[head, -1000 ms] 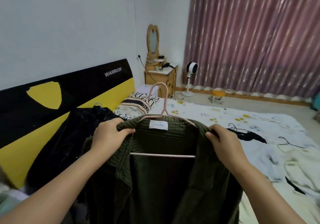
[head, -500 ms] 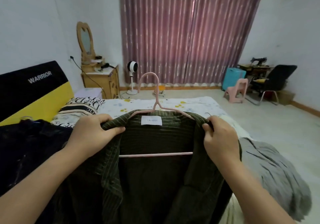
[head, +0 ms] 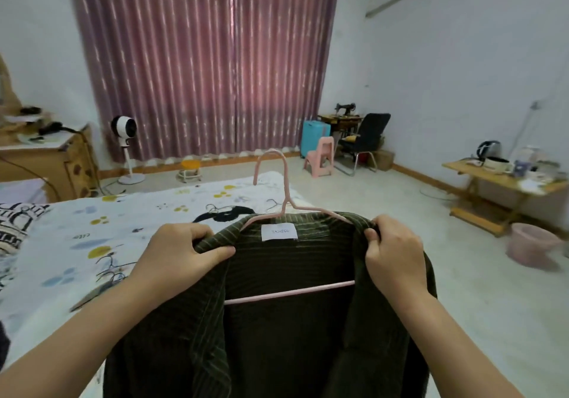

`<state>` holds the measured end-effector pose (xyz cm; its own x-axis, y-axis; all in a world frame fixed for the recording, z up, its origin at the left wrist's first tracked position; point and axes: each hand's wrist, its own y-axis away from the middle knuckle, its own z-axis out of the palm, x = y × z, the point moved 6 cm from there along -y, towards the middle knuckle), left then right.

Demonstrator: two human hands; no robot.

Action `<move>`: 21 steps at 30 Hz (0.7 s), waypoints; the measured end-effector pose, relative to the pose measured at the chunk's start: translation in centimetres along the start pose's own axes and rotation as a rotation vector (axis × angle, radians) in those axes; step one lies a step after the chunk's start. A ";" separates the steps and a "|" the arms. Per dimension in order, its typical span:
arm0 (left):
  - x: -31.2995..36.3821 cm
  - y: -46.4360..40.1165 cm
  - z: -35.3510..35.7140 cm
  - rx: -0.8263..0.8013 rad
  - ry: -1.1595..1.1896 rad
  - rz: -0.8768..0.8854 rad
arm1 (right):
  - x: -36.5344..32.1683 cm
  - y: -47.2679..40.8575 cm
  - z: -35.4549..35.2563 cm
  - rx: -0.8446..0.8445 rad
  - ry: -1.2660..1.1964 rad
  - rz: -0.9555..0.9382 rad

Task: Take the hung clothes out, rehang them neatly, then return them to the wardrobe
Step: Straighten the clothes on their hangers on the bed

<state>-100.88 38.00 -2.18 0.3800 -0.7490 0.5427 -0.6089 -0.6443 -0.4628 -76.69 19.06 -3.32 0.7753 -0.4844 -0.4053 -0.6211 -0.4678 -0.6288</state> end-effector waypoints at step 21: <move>16.2 -10.4 29.3 -0.207 0.292 0.065 | 30.1 -8.5 -4.1 -0.035 0.316 0.280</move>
<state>-68.02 28.01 -9.08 0.1396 -0.6923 0.7080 -0.7648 -0.5295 -0.3670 -48.58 5.37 -7.45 0.5057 -0.7969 -0.3305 -0.8105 -0.3076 -0.4985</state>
